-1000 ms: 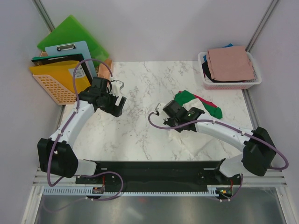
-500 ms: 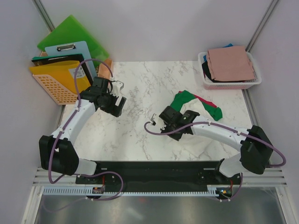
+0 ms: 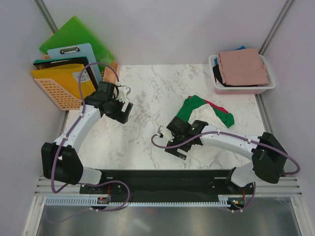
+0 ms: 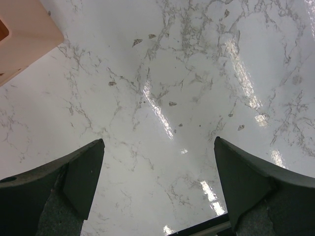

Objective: Fold and stack the t-shirts
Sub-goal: Neatly place the folded tshirt to the corner

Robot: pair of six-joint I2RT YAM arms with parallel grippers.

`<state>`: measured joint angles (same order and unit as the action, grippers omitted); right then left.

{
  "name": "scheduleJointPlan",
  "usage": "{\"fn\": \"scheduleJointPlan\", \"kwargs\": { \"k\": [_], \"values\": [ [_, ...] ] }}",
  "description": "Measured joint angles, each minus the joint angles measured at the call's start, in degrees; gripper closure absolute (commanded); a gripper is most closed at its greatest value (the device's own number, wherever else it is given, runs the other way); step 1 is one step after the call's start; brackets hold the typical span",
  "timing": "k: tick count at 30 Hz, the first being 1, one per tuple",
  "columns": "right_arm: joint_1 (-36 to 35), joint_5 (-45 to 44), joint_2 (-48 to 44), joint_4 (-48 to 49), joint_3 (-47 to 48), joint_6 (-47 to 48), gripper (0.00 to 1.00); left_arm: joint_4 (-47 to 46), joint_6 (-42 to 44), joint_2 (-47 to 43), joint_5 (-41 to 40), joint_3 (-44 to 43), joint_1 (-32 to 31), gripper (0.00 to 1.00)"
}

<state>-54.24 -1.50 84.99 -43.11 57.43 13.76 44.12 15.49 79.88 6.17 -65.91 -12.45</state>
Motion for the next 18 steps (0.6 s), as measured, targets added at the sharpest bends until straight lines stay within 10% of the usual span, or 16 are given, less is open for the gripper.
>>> {"fn": "scheduleJointPlan", "kwargs": {
  "k": [18],
  "values": [
    [7.91, -26.49, -23.34, 6.56, -11.63, 5.31, 0.02, -7.21, 0.70, -6.08, -7.15, 4.98, 0.00, 0.00]
  ]
}}
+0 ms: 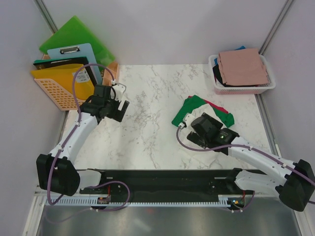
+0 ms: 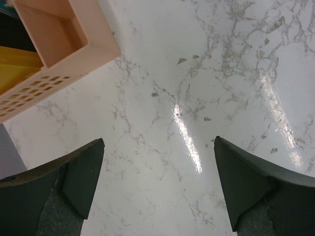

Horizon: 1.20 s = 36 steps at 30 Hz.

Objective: Fold and stack the t-shirts
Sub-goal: Neatly place the folded tshirt to the corner

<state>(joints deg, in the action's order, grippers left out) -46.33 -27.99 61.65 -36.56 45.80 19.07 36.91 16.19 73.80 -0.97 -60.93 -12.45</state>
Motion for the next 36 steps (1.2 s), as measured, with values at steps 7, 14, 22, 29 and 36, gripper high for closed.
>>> {"fn": "scheduleJointPlan", "kwargs": {
  "k": [7, 14, 22, 29, 36],
  "values": [
    [6.03, -2.05, -5.29, -0.81, -7.78, 7.17, 0.04, -3.48, 1.31, -1.11, -3.50, 0.98, 0.00, 0.00],
    [6.32, 4.48, -16.09, -7.85, -6.10, 11.98, 0.09, -4.50, 1.53, -0.90, -4.61, 1.88, 0.00, 0.00],
    [6.32, 4.26, -20.46, -10.99, -8.85, 13.60, 0.02, -6.56, 1.99, -1.27, -4.85, 3.39, 0.00, 0.00],
    [6.43, 0.07, -27.96, -8.17, -16.33, 17.22, 0.02, -8.85, 3.19, -5.44, -8.09, 6.82, 0.00, 0.00],
    [6.43, 10.97, -33.27, -17.03, -7.19, 18.75, 0.02, -10.05, 3.82, -5.35, -9.84, 7.89, 0.11, 0.00]
  ]
}}
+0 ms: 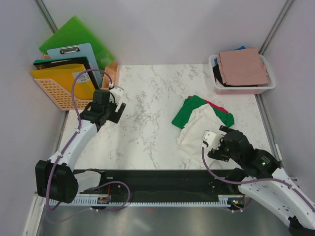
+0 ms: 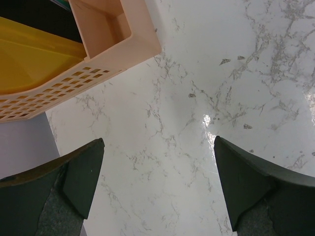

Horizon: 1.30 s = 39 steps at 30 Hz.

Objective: Fold and stack the t-shirts
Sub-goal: Neatly place the folded tshirt to the corner

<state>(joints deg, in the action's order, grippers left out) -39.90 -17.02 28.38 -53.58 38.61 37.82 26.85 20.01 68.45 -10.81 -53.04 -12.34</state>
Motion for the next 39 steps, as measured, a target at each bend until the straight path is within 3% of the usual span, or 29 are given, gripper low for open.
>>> {"fn": "scheduleJointPlan", "kwargs": {
  "k": [6, 15, 20, 26, 35, 39],
  "values": [
    [0.00, 8.02, 3.69, -7.67, 6.16, 1.88, 0.03, -0.35, 0.24, 1.44, -1.18, 0.00, 0.22, 0.00],
    [0.00, 5.55, 16.50, -4.57, 7.54, -8.76, 0.02, -0.55, 0.48, 1.20, -1.14, 0.07, 0.74, 0.00],
    [2.67, 1.53, 24.61, -2.23, 13.62, -13.97, 0.02, -0.55, 0.48, 1.20, -1.09, 0.07, 0.74, 0.00],
    [14.05, 3.34, 37.83, -0.24, 17.29, -17.99, 0.02, -0.66, 0.52, 0.52, -1.09, 0.42, 0.74, 0.00],
    [34.18, 26.43, 48.63, -8.72, 29.68, -16.37, 0.02, -0.66, 0.70, -0.96, -0.66, 1.20, 0.74, 0.00],
    [46.97, 36.46, 55.63, -14.93, 31.95, -9.75, 0.05, -0.63, 0.79, -0.94, -0.59, 1.20, 0.74, 0.00]
  ]
}}
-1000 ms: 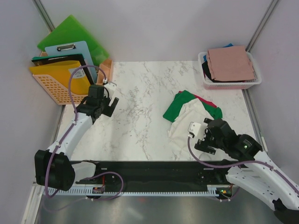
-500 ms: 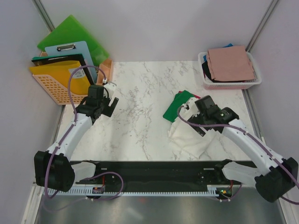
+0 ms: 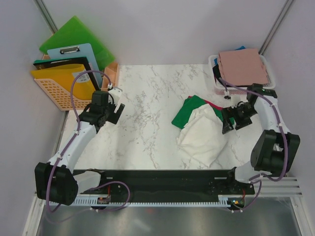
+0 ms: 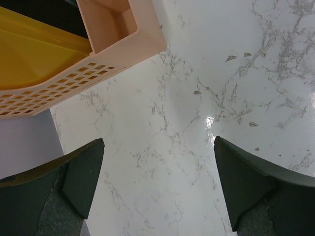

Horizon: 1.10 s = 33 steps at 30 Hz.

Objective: Fold and stack the t-shirts
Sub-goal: Neatly place the folded tshirt to the corner

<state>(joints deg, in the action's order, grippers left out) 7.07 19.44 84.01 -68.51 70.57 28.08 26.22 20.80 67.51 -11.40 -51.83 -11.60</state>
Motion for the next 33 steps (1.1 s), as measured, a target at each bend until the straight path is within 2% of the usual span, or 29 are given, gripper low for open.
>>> {"fn": "scheduleJointPlan", "kwargs": {
  "k": [4, 7, 11, 18, 22, 33],
  "values": [
    [11.47, 5.62, 5.81, -3.67, 0.96, 9.40, 0.04, -0.02, 0.13, 0.00, 0.00, 0.00, 0.00, 0.00],
    [16.04, 5.75, 5.18, -5.16, -0.61, 14.64, 0.04, -0.02, 0.17, 0.00, 0.17, 0.00, 0.00, 0.00],
    [16.33, 6.64, 5.09, -6.82, -4.35, 20.48, 0.04, -0.11, 0.20, 0.59, 1.03, 0.00, 0.00, 0.00],
    [14.73, 9.38, 12.72, -8.00, -5.75, 25.27, 0.05, -0.04, 0.31, 1.51, 1.25, 0.00, 0.00, 0.00],
    [12.66, 11.06, 15.15, -8.17, -5.64, 26.91, 0.15, -0.02, 0.33, 1.51, 1.25, 0.00, 0.00, 0.00],
    [11.82, 14.75, 21.66, -8.46, -2.80, 28.65, 0.12, 0.26, 0.72, 1.40, 1.22, 0.00, 0.00, 0.00]
  ]
}}
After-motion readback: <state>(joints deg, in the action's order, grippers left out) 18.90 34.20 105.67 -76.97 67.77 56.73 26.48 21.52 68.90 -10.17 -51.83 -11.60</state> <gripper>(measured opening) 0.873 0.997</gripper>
